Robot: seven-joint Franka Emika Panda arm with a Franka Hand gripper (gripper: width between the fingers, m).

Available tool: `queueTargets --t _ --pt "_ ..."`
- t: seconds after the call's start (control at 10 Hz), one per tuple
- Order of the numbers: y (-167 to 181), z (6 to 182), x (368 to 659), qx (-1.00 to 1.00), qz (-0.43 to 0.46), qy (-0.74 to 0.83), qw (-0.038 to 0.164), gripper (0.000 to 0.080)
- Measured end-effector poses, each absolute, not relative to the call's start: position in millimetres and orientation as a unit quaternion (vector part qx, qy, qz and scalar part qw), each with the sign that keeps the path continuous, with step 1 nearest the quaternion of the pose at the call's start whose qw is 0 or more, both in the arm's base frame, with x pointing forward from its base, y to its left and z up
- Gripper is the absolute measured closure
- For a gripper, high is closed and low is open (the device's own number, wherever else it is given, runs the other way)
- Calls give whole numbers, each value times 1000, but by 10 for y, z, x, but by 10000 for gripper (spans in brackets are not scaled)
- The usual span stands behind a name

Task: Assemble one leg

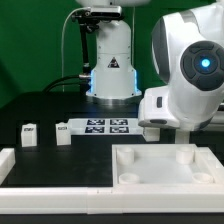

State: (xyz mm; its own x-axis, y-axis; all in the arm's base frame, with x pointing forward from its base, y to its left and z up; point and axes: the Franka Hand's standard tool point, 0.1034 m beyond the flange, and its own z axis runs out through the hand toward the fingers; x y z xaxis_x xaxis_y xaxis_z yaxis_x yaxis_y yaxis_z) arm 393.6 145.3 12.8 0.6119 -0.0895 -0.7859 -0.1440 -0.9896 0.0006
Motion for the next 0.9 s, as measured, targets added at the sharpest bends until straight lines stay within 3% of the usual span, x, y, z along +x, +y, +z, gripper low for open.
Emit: queueTargets --t 0.9 --pt "1583 55 3950 -899 433 59 27 150"
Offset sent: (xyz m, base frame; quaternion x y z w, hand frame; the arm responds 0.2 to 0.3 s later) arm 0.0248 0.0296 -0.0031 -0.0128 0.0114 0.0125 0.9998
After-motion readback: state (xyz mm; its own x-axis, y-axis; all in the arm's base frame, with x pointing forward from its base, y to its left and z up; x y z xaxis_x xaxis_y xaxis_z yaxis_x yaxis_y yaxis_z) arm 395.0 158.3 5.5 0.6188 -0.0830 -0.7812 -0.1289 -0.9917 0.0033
